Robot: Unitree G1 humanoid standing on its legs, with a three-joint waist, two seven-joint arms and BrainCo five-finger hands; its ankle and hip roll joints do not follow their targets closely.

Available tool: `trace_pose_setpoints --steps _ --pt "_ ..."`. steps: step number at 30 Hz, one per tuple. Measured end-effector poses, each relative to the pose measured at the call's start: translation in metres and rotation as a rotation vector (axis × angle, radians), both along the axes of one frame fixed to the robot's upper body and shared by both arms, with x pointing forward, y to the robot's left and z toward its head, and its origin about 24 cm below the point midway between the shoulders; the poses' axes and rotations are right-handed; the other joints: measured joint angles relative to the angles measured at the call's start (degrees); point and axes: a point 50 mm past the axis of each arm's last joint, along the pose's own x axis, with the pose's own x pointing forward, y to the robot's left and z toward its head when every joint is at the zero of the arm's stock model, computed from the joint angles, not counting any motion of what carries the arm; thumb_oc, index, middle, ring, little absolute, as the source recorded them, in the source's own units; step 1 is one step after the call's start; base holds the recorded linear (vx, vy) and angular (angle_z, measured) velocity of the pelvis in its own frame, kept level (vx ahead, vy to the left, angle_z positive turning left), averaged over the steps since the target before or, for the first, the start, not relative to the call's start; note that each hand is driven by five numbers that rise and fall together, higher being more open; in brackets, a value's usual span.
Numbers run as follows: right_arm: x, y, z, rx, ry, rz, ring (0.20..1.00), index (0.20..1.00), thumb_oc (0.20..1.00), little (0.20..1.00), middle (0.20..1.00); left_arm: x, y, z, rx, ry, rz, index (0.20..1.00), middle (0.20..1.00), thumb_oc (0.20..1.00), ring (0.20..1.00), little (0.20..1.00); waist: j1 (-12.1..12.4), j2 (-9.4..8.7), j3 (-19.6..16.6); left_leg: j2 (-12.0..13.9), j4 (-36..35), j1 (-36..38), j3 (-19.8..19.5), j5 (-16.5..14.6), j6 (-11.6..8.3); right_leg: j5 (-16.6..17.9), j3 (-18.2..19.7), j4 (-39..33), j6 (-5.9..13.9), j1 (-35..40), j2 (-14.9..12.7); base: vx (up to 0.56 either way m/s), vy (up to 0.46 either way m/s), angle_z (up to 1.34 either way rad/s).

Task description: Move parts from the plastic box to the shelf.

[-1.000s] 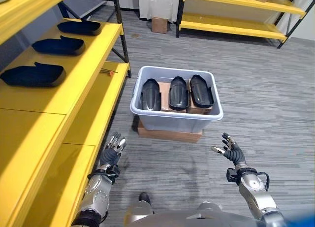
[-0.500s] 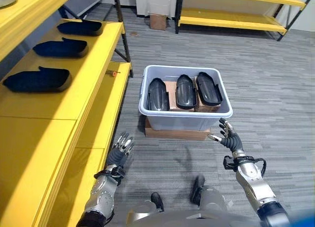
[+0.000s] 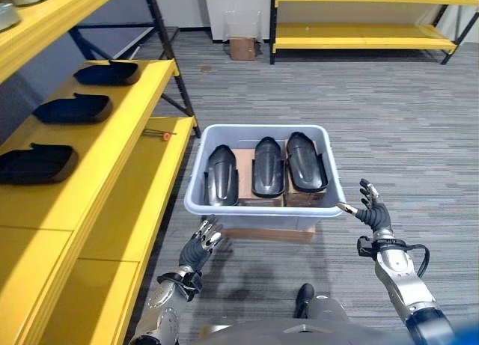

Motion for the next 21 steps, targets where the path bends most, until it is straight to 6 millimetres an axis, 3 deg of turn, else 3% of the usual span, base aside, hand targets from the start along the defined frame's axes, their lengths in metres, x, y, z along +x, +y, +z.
trace_pose_setpoints --steps 2,5,6,9,11,13,14,15,17,18,19,21 --pt "0.0 -0.003 0.001 -0.003 -0.008 -0.018 1.0 1.0 1.0 1.0 1.0 0.008 0.002 0.006 0.001 -0.034 0.0 1.0 1.0 1.0 1.0 1.0 -0.1 -1.37 -0.9 0.3 2.6 -1.0 0.0 0.0 -0.01 -5.7 0.5 7.5 -0.23 -3.1 -1.6 0.34 -0.22 0.05" --pt "0.001 -0.002 0.002 -0.005 -0.008 -0.006 1.0 1.0 1.0 1.0 1.0 0.015 0.002 0.012 0.007 -0.073 0.0 1.0 1.0 1.0 1.0 1.0 -0.1 -1.33 -1.1 1.3 5.2 -2.0 0.0 0.2 -0.08 -8.5 0.6 11.0 -1.51 -4.0 -1.6 0.26 -0.191 -0.01" --pt "0.001 -0.001 0.002 -0.005 -0.003 0.018 1.0 1.0 1.0 1.0 1.0 0.019 0.002 0.016 0.014 -0.107 0.01 1.0 1.0 1.0 1.0 1.0 0.0 -1.27 -1.1 2.4 8.2 -3.0 -0.2 1.1 -0.97 -9.9 0.8 11.8 -2.08 -4.3 -1.1 0.27 -0.214 -0.14" --pt "0.002 0.0 0.001 0.002 0.003 0.05 1.0 1.0 1.0 1.0 1.0 0.023 0.006 0.021 0.029 -0.14 0.04 1.0 1.0 1.0 1.0 1.0 -0.2 -1.98 -2.3 4.3 12.8 -6.1 0.2 6.1 -3.29 -10.7 0.7 10.9 -4.09 -3.9 0.0 0.15 -0.175 -0.13" --pt "0.002 0.0 0.002 0.001 0.006 0.065 1.0 1.0 1.0 1.0 1.0 0.027 0.007 0.024 0.034 -0.162 0.056 1.0 1.0 1.0 1.0 1.0 0.0 -2.68 -2.5 6.7 21.7 -11.2 -0.3 11.1 -3.03 -10.0 0.8 7.7 -6.35 -2.5 0.9 0.11 -0.067 -0.11" --pt "0.002 0.001 0.001 -0.004 0.012 0.078 1.0 1.0 1.0 1.0 1.0 0.027 0.007 0.025 0.033 -0.168 0.062 1.0 1.0 1.0 1.0 1.0 0.2 -3.23 -2.4 5.5 27.9 -16.4 -1.6 7.1 -3.64 -9.0 1.1 4.5 -7.11 -0.5 1.3 0.12 0.087 -0.16" --pt "0.001 0.003 0.0 -0.012 0.022 0.103 1.0 1.0 1.0 1.0 1.0 0.025 0.009 0.027 0.035 -0.177 0.069 1.0 1.0 1.0 1.0 1.0 0.0 -3.17 -2.4 3.1 25.8 -18.4 -0.4 4.7 -3.05 -8.5 0.9 2.4 -7.05 1.1 1.8 0.12 0.173 -0.12" --pt "0.001 0.005 -0.001 -0.011 0.026 0.114 1.0 1.0 1.0 1.0 1.0 0.024 0.011 0.029 0.037 -0.187 0.074 1.0 1.0 1.0 1.0 1.0 -0.3 -3.02 -2.4 2.1 21.8 -18.6 0.6 4.4 -2.73 -8.4 0.7 1.8 -6.97 1.8 2.2 0.14 0.298 -0.02" --pt "-0.001 0.004 -0.002 -0.01 0.034 0.12 1.0 1.0 1.0 1.0 1.0 0.024 0.012 0.033 0.039 -0.204 0.075 1.0 1.0 1.0 1.0 1.0 -0.9 -2.48 -2.3 1.8 12.4 -18.3 2.3 4.6 -2.5 -8.4 0.1 1.0 -6.91 2.9 2.8 0.14 0.341 0.15" --pt "-0.003 0.005 -0.002 -0.007 0.035 0.125 1.0 1.0 1.0 1.0 1.0 0.023 0.013 0.032 0.045 -0.203 0.081 1.0 1.0 1.0 1.0 1.0 -1.5 -1.54 -2.4 2.6 1.2 -17.3 2.3 6.0 -3.84 -8.3 -0.1 -0.2 -6.13 3.5 3.7 0.11 0.297 0.13" --pt "-0.004 0.005 -0.003 -0.007 0.038 0.132 1.0 1.0 1.0 1.0 1.0 0.022 0.014 0.032 0.05 -0.195 0.095 1.0 1.0 1.0 1.0 1.0 -1.5 -1.08 -2.2 4.1 -4.8 -16.5 1.6 8.0 -3.83 -8.1 0.2 -0.3 -5.91 3.7 4.3 0.1 0.284 -0.09" --pt "-0.008 0.004 -0.007 -0.007 0.072 0.155 1.0 1.0 1.0 1.0 1.0 0.013 0.015 0.025 0.052 -0.157 0.115 1.0 1.0 1.0 1.0 1.0 -1.3 0.48 -1.8 10.3 -10.4 -16.0 0.5 13.3 -4.37 -7.9 2.3 0.3 -4.42 3.8 4.0 0.1 0.402 -0.44"
